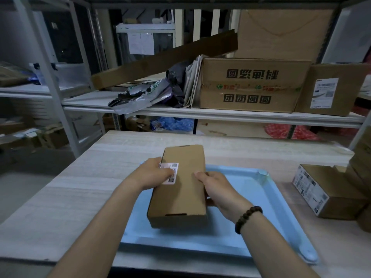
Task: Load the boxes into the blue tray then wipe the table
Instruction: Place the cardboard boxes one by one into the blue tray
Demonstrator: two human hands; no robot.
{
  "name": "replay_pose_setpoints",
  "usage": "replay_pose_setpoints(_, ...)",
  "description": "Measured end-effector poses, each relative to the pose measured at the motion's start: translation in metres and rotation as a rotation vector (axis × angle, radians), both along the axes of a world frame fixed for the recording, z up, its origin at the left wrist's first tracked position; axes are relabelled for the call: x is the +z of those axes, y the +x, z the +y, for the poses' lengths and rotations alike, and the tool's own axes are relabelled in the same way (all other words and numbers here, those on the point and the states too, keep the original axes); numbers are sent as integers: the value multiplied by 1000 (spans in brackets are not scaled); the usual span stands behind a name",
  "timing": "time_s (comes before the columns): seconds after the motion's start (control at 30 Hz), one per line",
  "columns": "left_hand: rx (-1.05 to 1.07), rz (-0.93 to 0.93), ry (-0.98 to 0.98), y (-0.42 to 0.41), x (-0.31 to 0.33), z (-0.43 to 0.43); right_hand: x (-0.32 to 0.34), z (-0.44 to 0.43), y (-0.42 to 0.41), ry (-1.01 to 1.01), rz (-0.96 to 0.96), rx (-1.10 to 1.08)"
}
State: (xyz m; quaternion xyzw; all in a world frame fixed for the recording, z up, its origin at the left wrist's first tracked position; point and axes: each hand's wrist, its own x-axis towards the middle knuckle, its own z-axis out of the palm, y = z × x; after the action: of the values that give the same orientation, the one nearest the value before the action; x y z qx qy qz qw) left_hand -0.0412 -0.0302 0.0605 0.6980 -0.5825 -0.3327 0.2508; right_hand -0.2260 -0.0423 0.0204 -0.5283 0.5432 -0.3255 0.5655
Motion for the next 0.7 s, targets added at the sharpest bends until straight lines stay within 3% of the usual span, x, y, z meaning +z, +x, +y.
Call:
replay_pose_setpoints(0.1, 25, -249, -59, -9, 0, 0, -15, 2, 16, 10, 57, 38)
replay_pose_setpoints(0.2, 3, -348, -211, -29, 4, -5, -21, 7, 35, -73, 142, 61)
replay_pose_setpoints(0.37, -121, -445, -285, -71, 10, -17, -29, 10, 57, -308, 589, 192)
replay_pose_setpoints(0.47, -192, -458, -260, -88, 3, -24, -25, 9, 45, -435, 726, 235)
replay_pose_setpoints(0.53, -221, -461, -279, -101, -1, -26, -18, 10, 27, -449, 757, 246)
replay_pose_setpoints(0.7, -338, -472, -446, -150, 4, -26, -6, 21, -41, -419, 668, -89)
